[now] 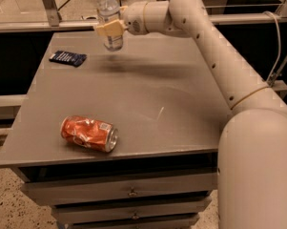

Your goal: Move blue plastic bottle near rxbar blueberry

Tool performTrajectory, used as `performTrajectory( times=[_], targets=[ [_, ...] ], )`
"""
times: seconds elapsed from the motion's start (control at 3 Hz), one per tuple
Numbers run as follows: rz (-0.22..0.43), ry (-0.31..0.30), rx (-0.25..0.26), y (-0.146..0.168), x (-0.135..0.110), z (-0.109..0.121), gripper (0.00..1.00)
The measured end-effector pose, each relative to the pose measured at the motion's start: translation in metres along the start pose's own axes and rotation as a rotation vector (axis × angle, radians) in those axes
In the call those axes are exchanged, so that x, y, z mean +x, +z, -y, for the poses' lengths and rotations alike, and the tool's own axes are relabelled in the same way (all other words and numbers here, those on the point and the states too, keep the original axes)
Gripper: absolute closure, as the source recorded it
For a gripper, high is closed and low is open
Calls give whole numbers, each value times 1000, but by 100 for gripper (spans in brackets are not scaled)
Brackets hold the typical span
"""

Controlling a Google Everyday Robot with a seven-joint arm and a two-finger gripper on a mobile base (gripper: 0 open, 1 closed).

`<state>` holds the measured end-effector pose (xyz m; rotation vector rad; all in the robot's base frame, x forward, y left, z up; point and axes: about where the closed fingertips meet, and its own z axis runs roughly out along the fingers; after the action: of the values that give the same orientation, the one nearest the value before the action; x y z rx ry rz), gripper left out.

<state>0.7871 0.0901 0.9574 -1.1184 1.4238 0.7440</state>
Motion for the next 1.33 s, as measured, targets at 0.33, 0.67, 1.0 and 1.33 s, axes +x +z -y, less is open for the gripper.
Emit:
performTrajectory(
  times=[0.33, 0.67, 1.0, 1.33],
  targets=[
    [1, 33, -55, 26, 9, -23, 100],
    [22, 55, -108, 47, 9, -43, 100],
    [44, 75, -143, 62, 10, -54, 83],
    [38, 87, -154, 71, 17, -58, 60]
  ],
)
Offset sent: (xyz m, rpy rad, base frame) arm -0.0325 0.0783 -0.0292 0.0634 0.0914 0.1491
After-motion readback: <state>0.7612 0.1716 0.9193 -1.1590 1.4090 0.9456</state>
